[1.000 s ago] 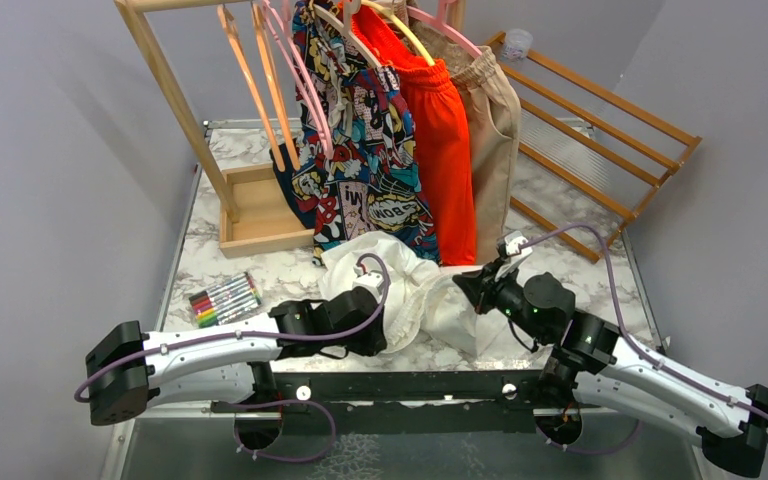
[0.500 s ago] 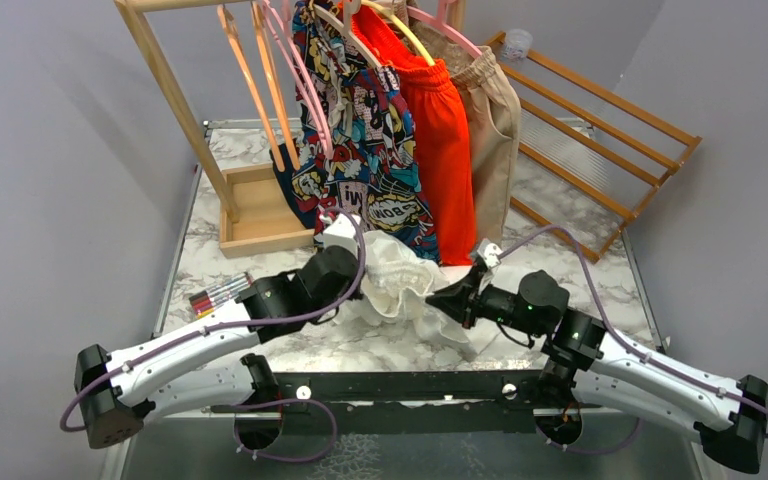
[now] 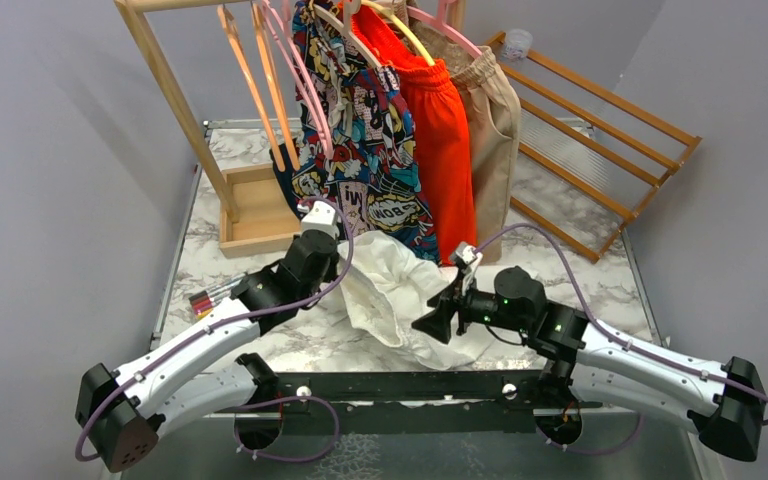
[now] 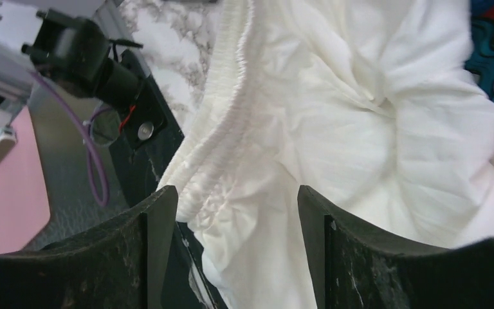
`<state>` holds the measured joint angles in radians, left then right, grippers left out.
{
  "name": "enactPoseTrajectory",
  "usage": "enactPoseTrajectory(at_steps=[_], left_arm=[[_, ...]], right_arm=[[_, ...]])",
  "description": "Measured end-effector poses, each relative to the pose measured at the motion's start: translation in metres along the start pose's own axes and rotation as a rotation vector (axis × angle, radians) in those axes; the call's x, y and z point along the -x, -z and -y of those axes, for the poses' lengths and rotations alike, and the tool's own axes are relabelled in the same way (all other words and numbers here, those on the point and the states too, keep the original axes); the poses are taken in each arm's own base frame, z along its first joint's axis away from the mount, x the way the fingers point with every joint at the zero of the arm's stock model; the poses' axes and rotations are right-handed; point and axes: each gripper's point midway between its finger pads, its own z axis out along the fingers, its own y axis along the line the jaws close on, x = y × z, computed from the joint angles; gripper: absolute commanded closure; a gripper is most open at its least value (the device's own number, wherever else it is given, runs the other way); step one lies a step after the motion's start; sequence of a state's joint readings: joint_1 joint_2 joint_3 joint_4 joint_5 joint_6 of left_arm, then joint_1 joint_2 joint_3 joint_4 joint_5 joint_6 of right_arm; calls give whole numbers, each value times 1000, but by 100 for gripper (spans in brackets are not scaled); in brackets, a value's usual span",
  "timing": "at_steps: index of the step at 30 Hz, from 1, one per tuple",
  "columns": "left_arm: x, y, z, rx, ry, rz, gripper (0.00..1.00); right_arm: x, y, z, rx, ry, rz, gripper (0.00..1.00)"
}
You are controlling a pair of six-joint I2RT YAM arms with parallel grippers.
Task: Place the shorts on the hanger
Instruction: Adjust the shorts at the center of the board.
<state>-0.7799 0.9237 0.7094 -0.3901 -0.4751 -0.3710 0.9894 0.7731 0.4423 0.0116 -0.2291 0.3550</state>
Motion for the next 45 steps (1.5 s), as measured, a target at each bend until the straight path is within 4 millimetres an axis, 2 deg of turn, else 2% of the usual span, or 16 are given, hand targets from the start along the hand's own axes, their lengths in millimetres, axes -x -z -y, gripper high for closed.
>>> enactPoseTrajectory(at_steps=[3,8,10,17,20,29,33,39,45], left_arm=[[3,2,1,-16,6,19,100],[2,1,5,-31,8,17,100],[-1,-2,6,-32,3,6,100],[-7,-6,8,-34,-9,-20,100],[-8,-7,8,-33,-11,-25,100],[-12,-10,8,-28,-20,-40,100],[-13,-10,8,-27,-24,-41,100],[-14,-11,8,-25,-26,-45,100],[-14,-12,8,-24,-27,-47,100]], right_arm=[[10,1,6,-67,-59,21,24],[16,-12,3,-84,-123,-19,19],[9,-18,-1,-79,-127,-54,18],[-14,-36,-36,-50,-65,-168,15],[-24,-41,-42,-58,-41,-198,14],[-56,-55,-41,-145,70,-280,14],[-55,-56,-39,-181,102,-264,14],[-48,-67,-36,-278,120,-237,15],[-59,-69,-23,-358,132,-278,19]])
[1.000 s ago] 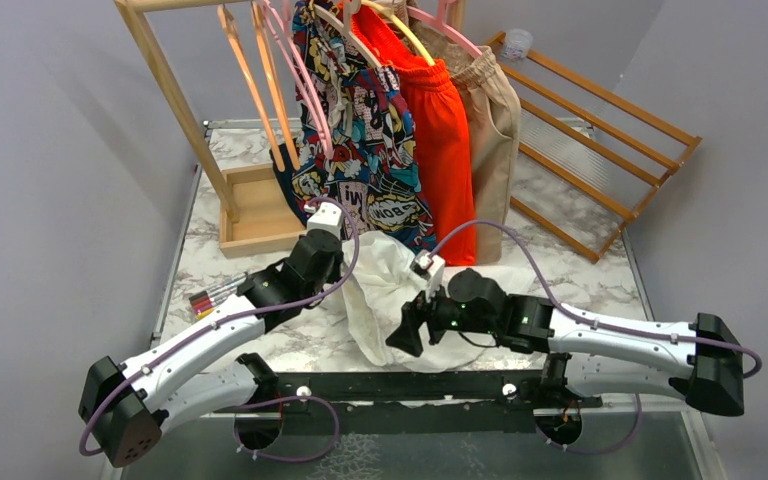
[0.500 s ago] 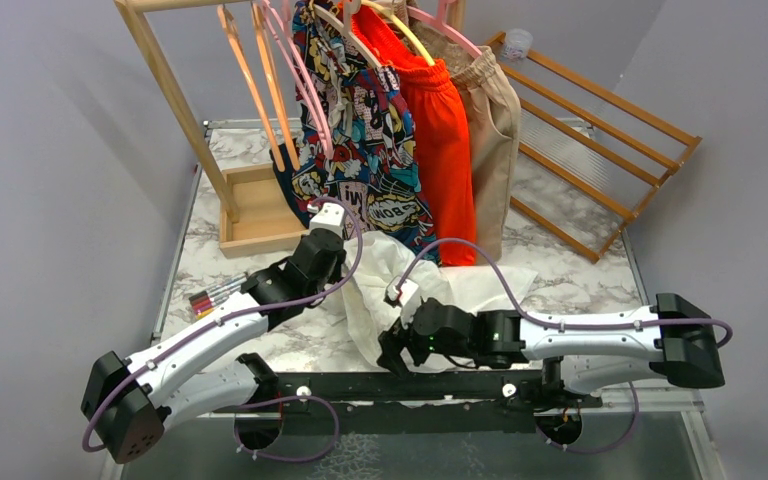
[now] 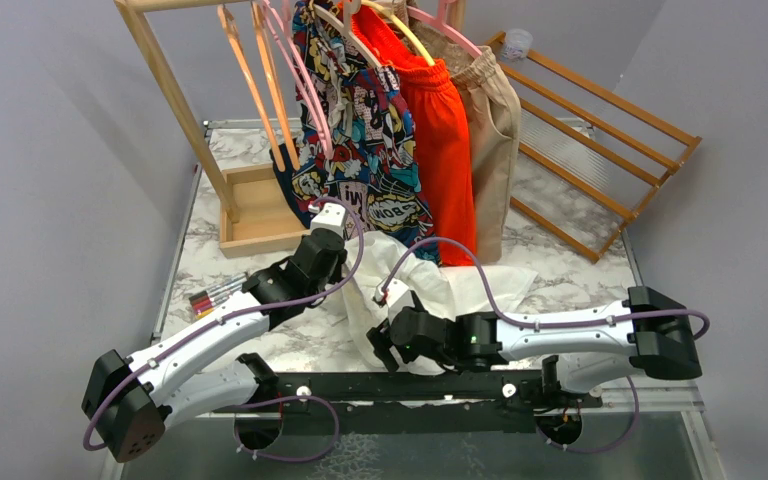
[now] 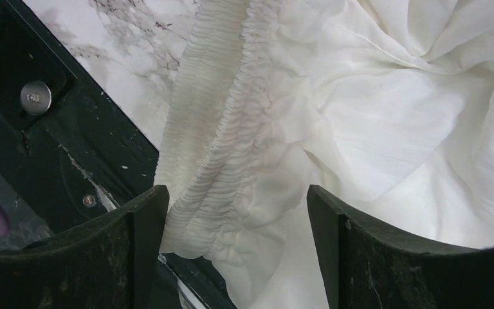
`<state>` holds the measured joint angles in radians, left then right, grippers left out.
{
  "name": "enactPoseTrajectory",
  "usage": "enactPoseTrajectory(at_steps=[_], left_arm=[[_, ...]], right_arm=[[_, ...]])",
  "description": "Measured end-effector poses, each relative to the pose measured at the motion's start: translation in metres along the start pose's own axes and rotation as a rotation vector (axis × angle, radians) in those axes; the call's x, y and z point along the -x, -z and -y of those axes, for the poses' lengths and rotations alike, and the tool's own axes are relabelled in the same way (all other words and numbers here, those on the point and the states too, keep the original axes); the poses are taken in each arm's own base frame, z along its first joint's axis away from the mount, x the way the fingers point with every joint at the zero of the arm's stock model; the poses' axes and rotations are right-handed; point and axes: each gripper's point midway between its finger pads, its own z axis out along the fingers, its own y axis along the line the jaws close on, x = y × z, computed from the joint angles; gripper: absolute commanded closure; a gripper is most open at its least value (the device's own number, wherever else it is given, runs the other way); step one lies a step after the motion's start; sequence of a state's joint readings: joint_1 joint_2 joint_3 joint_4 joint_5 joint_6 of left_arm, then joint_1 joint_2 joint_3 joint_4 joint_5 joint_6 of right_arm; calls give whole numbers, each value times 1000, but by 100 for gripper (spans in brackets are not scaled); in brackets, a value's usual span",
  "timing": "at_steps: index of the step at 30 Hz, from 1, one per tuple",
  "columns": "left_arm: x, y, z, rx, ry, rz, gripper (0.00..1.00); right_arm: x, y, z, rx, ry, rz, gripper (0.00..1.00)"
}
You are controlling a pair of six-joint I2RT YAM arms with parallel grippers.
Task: Place the shorts on the hanger
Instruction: Adjust the shorts at the center of the board.
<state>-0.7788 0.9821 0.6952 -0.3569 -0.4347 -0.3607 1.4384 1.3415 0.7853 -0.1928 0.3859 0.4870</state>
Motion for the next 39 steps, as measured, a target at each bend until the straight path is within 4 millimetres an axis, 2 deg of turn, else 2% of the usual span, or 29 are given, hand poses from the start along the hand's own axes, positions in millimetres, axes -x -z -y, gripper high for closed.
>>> enactPoseTrajectory(at_steps=[7,16,19,22,24,26,31,36,39], left_arm=[[0,0,0,1,-2,0,100],[0,0,-2,5,0,0,100],[0,-1,-2,4,0,-1,100],[0,-1,-1,4,0,-1,100],[0,-1,-1,4,0,-1,100],[0,0,-1,3,0,-2,100],[6,6,0,-13,4,0,100],[34,27,6,-71,46,70,100],[48,45,13,-135,73,109,100]], right_arm=[[-1,3,-2,-5,12,-24,14],[-6,9,-12,25,42,-54,16],[-7,7,-15,24,49,-65,26],[-14,2,-14,2,51,-95,50],[-23,0,-7,-34,53,-123,64],[-28,2,0,-68,51,-141,73],[-29,7,18,-164,50,-149,98],[-9,16,38,-252,29,-108,99],[18,24,61,-308,-9,-55,99]])
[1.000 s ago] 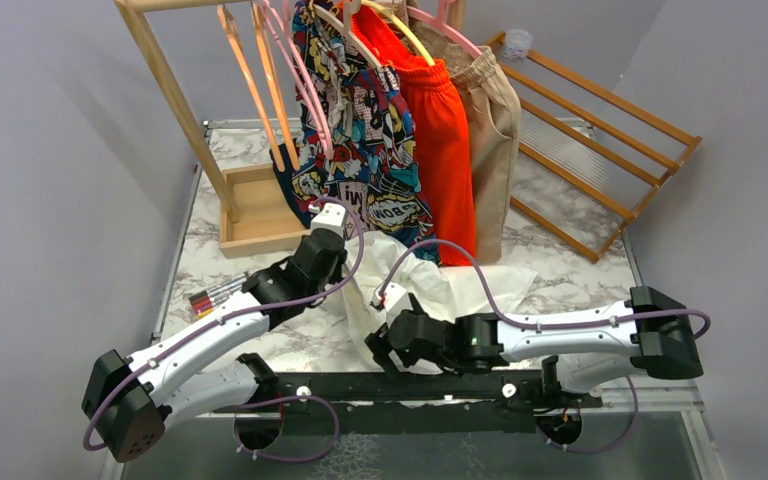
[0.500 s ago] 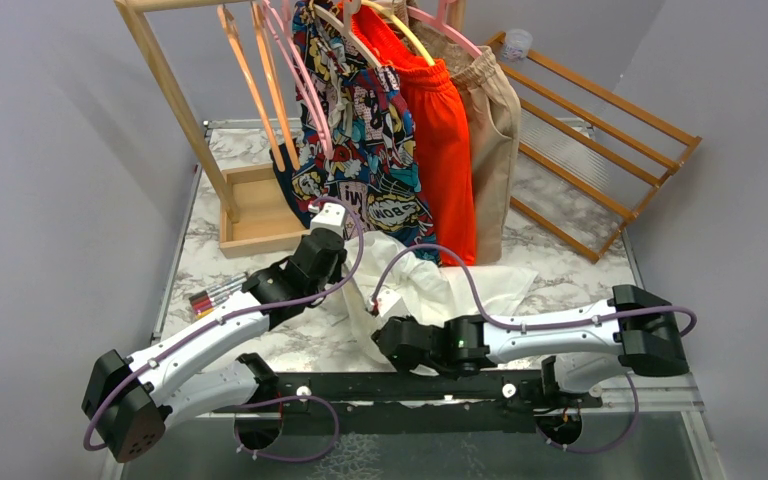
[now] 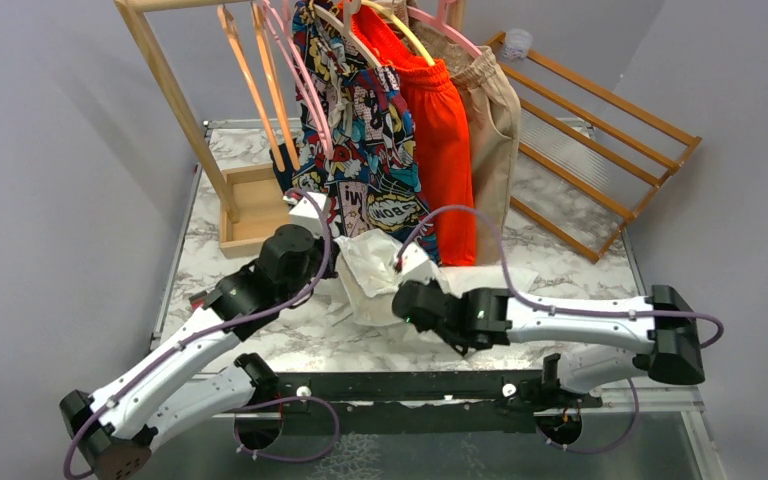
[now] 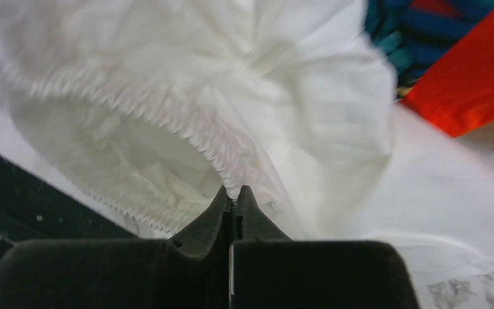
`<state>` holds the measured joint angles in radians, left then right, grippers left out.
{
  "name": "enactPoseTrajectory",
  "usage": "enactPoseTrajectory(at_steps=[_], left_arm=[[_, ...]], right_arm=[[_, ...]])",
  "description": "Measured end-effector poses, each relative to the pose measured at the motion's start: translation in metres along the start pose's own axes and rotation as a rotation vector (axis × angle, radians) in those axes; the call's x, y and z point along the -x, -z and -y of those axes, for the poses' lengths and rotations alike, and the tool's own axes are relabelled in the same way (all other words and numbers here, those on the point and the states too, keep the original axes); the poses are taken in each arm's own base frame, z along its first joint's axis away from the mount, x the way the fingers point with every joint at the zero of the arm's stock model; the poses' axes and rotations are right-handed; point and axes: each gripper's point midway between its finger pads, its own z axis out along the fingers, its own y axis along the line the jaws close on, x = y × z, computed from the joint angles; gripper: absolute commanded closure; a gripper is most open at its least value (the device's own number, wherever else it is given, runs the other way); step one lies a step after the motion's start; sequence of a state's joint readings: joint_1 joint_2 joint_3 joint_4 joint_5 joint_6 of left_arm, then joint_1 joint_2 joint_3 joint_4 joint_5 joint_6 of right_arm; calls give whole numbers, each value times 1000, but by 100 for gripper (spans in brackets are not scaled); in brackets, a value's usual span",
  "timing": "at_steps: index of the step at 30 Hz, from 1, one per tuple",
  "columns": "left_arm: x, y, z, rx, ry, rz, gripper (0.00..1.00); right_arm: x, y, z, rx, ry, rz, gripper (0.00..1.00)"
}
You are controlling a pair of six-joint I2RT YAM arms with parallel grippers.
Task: Place the shorts on the hanger
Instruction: Adjust the shorts at the center of the board.
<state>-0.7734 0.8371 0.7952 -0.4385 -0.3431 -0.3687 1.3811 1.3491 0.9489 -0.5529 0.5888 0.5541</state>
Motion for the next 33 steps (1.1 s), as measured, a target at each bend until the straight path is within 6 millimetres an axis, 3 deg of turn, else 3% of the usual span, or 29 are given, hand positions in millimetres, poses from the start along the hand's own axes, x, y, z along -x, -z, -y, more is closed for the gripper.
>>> enactPoseTrajectory(at_steps=[4,7,10,12,14,15,16,18,19,21,23,27,33], left_arm=[[31,32,20,-140,40,79,100],[79,68,38,-260,53,192,100],[155,124,57,-384,54,385,100],[214,176,68,-478,48,556,100],[256,224,76,-561,37,702,100],[277,254,78,-611,27,792,100],[287,273,79,-641,18,846,100],[299,311,80,-709,-8,961,100],[298,319,79,-725,-20,985,100],[292,324,78,-740,-37,1005,100],[283,318,77,-732,-48,992,100],[276,298,75,-688,-59,950,100],[283,286,73,-639,-50,939,100]], right_arm=[[68,21,35,-23,-48,161,99],[140,72,40,55,-30,368,99],[223,146,46,128,-20,590,99],[280,209,54,186,-42,755,99],[325,277,64,262,-71,926,99],[337,304,69,299,-75,993,99],[345,328,73,337,-75,1052,99],[346,358,76,406,-53,1129,99],[341,368,77,436,-40,1152,99],[330,372,76,468,-14,1162,99],[321,363,75,462,3,1143,99],[310,330,72,393,30,1071,99],[312,288,73,246,58,978,99]])
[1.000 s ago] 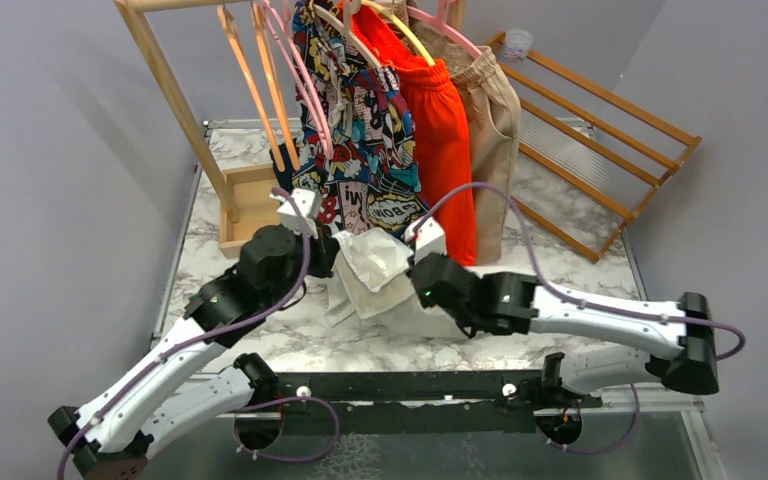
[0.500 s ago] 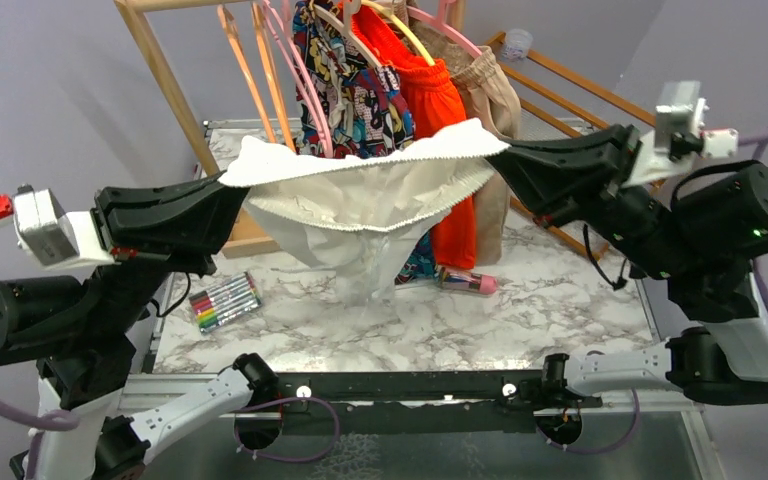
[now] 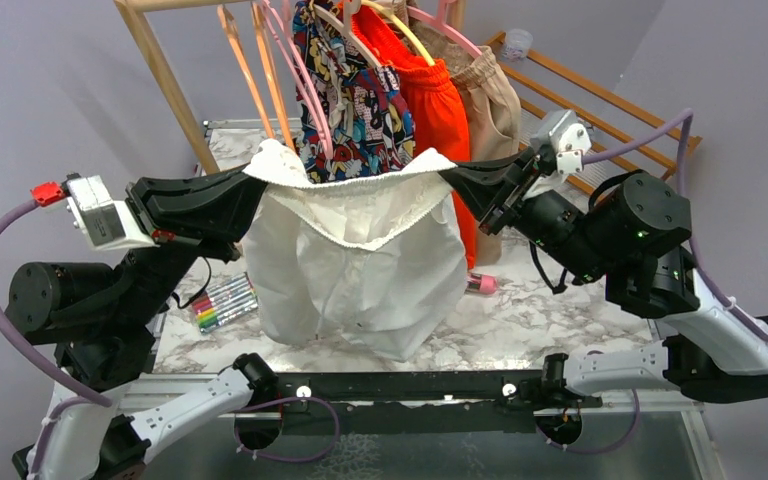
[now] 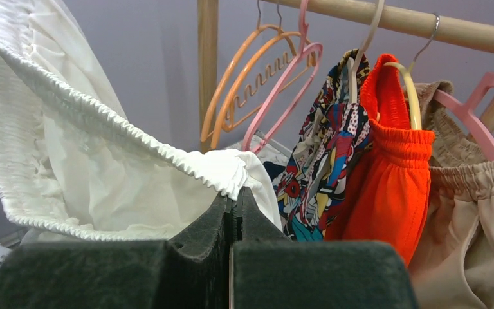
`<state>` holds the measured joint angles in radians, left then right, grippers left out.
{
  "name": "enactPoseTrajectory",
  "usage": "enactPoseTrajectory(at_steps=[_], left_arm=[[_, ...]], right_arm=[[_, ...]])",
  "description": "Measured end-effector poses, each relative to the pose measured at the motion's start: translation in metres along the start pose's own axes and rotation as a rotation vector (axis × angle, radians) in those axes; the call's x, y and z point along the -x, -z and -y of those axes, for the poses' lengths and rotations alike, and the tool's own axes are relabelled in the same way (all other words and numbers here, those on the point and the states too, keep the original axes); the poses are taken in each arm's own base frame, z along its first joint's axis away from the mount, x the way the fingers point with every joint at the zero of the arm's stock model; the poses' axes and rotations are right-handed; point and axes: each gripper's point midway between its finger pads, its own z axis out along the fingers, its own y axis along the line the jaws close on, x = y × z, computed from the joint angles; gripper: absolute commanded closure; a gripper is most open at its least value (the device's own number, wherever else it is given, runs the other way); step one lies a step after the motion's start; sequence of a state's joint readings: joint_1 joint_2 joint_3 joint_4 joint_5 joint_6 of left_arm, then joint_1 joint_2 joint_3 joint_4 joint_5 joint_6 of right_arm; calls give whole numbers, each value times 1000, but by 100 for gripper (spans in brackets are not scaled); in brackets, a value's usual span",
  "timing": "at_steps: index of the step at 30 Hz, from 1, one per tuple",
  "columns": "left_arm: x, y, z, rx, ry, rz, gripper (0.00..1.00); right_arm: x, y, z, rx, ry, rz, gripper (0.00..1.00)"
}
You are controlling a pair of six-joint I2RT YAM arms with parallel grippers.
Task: Place the shorts on the hanger
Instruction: Adjust the shorts at the center of the board.
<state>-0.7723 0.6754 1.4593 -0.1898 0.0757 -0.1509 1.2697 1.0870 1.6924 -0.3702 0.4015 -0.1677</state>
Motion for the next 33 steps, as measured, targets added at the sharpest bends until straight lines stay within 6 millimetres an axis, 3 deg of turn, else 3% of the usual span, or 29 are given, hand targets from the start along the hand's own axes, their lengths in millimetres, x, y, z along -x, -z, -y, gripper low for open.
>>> enactPoseTrajectory(at_steps=[4,7,11,16,20,25,28,30,33], left_arm=[[7,-15,0,0,-4,8,100],[22,-27,6,-35,-5,48,100],[50,-33,33,-174,1,129,100],[68,-22,60,-320,-1,181,100],[49,-21,57,-318,-9,149,100],[14,-35,34,-215,-40,57,100],[-2,-43,24,-172,-57,13,100],[-7,-46,21,-165,-67,-5,100],[5,-48,23,-170,-80,16,100]], right_arm=[[7,0,-9,63,27,16,99],[43,12,-25,198,25,111,99],[101,48,-49,421,10,296,99],[130,83,-58,553,15,419,99],[119,74,-58,525,32,398,99],[69,27,-37,305,84,259,99],[44,11,-33,244,123,190,99],[39,10,-37,263,138,177,99],[56,23,-44,337,137,230,99]])
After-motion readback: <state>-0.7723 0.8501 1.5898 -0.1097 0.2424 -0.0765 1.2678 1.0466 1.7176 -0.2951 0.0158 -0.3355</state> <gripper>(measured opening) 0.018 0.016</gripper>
